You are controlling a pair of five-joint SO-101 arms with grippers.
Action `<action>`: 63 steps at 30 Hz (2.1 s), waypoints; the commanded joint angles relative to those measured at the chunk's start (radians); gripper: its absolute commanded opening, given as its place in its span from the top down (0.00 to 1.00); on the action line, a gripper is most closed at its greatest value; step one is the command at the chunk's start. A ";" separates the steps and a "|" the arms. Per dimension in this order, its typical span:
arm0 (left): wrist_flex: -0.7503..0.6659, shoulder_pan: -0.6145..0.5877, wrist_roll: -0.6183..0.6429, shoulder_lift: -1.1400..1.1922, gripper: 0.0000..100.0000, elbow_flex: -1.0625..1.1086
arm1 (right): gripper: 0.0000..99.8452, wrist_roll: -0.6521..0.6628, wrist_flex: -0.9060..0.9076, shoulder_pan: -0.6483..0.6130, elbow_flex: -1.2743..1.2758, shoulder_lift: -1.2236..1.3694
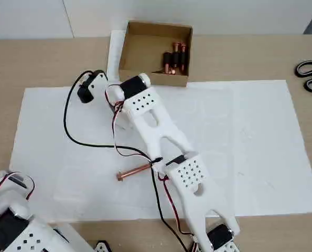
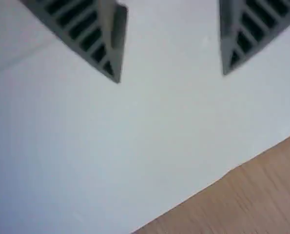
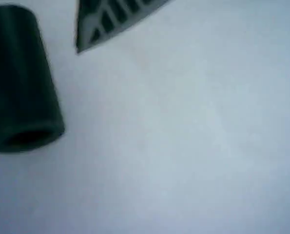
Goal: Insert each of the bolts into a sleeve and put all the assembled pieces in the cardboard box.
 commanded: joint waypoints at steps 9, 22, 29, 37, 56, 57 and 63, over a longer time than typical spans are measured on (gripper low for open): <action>-0.032 -0.003 0.006 -0.011 0.87 -0.004 | 0.81 0.009 -0.081 -0.004 -0.006 0.082; -0.032 -0.002 0.005 -0.011 0.87 -0.002 | 1.00 -0.018 0.004 0.035 -0.124 0.104; -0.032 0.072 -0.127 -0.011 0.87 -0.010 | 1.00 -0.087 0.090 0.105 -0.341 0.099; -0.038 0.374 -0.267 -0.002 0.87 -0.042 | 1.00 -0.226 0.101 0.216 -0.180 -0.142; 0.009 1.005 -0.270 0.664 0.87 -0.354 | 1.00 -0.322 0.093 0.461 0.652 -0.880; 0.008 1.043 -0.273 0.694 0.87 -0.351 | 1.00 -0.322 0.093 0.469 0.655 -0.881; 0.074 1.234 -0.520 0.847 0.87 -0.340 | 1.00 -0.321 0.093 0.518 0.660 -0.881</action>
